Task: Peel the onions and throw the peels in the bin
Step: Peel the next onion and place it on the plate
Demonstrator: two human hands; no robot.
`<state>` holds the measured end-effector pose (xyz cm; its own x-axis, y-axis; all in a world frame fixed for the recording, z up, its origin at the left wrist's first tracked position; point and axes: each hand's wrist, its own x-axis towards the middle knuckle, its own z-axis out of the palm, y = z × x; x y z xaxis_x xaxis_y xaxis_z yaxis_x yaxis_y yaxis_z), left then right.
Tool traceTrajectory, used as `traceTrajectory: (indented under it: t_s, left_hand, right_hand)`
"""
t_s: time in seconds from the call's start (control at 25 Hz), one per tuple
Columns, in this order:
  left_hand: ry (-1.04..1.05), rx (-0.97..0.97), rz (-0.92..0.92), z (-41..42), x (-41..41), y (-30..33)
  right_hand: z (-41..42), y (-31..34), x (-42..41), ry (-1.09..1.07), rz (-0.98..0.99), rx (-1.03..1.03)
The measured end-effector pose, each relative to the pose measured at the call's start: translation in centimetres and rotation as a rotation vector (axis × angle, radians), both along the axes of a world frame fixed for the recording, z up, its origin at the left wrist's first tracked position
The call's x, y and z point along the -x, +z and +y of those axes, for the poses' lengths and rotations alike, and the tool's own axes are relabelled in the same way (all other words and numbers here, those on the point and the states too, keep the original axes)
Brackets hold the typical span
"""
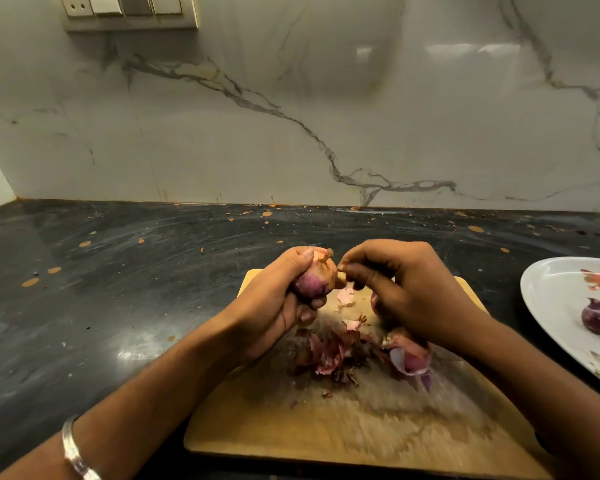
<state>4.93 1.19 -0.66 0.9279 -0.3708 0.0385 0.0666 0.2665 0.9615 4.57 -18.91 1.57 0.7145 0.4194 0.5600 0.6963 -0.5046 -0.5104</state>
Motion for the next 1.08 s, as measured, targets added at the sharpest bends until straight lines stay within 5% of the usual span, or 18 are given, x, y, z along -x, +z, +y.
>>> traceTrajectory:
  t_s: [0.2,0.64,1.08]
  left_hand:
    - [0.091,0.02,0.04,0.0,-0.1,0.0]
    - [0.009,0.016,0.052,0.0,0.6,0.6]
    - [0.031,-0.011,0.052,-0.1,1.1,0.7]
  right_hand:
    - [-0.1,0.0,0.6,0.022,-0.083,0.211]
    - [0.8,-0.3,0.8,-0.034,-0.013,-0.027]
    - [0.9,-0.3,0.9,-0.079,-0.055,0.075]
